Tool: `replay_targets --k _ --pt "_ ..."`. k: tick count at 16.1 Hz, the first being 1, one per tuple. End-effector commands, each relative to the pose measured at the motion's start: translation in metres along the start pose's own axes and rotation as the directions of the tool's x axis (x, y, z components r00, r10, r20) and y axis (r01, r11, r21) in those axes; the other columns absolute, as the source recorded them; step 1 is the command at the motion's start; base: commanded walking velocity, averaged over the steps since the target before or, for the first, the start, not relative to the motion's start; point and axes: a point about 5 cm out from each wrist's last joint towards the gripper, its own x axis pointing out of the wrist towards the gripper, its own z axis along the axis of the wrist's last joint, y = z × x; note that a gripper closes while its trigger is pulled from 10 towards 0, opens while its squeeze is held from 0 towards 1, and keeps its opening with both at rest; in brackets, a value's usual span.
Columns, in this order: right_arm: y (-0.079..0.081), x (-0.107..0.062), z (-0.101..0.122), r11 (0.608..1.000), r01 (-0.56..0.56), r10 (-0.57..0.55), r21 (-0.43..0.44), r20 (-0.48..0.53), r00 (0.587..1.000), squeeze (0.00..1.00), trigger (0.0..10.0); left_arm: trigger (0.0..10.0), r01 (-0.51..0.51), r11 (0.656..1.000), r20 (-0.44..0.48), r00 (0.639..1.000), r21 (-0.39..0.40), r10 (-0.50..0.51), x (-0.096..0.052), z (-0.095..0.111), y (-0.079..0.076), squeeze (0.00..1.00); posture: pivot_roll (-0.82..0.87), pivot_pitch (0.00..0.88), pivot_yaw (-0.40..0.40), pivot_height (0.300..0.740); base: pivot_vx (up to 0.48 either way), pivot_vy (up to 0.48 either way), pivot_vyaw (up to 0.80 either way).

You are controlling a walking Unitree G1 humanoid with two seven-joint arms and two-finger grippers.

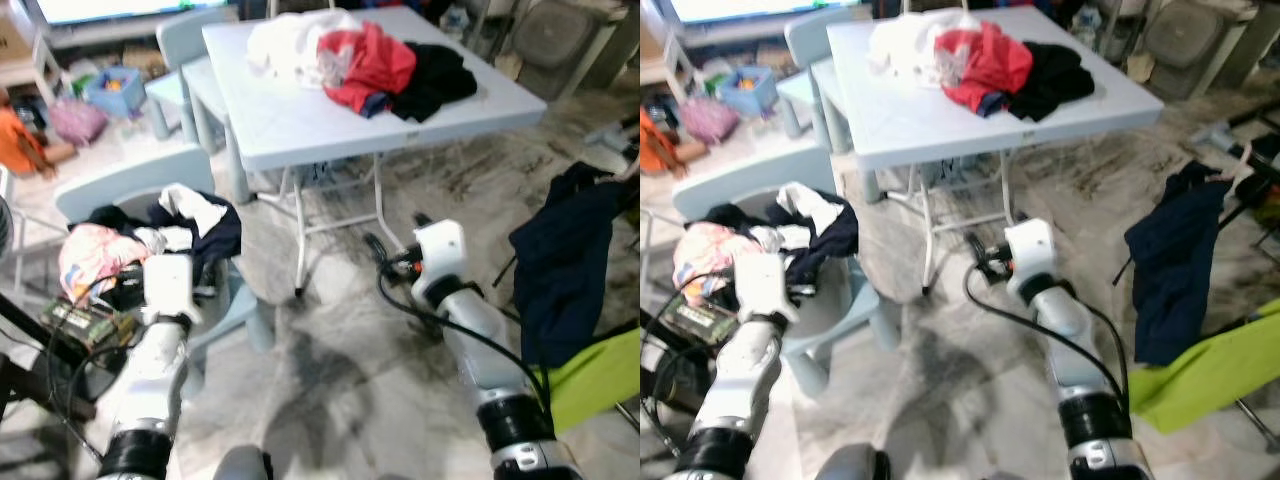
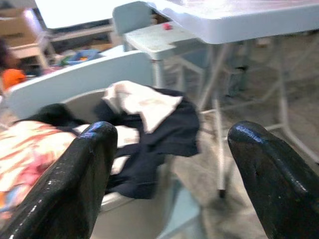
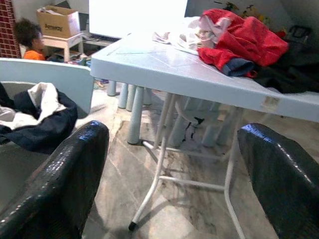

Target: Hang hanger

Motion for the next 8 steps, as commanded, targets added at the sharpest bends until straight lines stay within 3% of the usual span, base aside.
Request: replay_targets --k 1,4,5,7,8 --pt "-0.009 -0.003 -0.001 1.0 0.03 -0.03 -0.002 -0.012 0.999 0.0 10.0 10.0 0.012 1.0 0.017 1.0 -0.004 -0.012 0.003 0.004 -0.004 0.0 -0.02 0.0 -0.004 0.74 0.33 0.349 0.0" --pt "-0.003 -0.001 0.0 0.996 0.003 -0.005 -0.089 -0.021 1.0 0.0 10.0 10.0 -0.001 1.0 0.02 1.0 -0.005 0.001 0.005 0.005 -0.001 0.0 -0.02 0.0 -0.003 0.74 0.333 0.346 0.0" --pt "0.008 -0.001 -0.001 0.996 -0.085 0.085 -0.016 -0.025 0.996 0.0 10.0 10.0 -0.001 1.0 0.021 1.0 -0.005 0.001 0.006 0.005 -0.001 0.0 -0.03 0.0 -0.004 0.74 0.33 0.349 0.0" --pt "0.01 0.001 -0.001 0.997 -0.073 0.073 -0.009 -0.034 0.997 0.0 10.0 10.0 -0.003 1.0 0.026 1.0 -0.006 0.003 0.006 0.006 -0.001 0.0 -0.03 0.0 -0.005 0.74 0.334 0.345 0.0" --pt "0.011 0.0 -0.001 0.995 -0.084 0.082 -0.052 -0.045 0.996 0.0 10.0 10.0 -0.004 1.0 0.025 1.0 -0.006 0.005 0.006 0.006 -0.002 0.0 -0.03 0.0 -0.006 0.74 0.33 0.349 0.0"
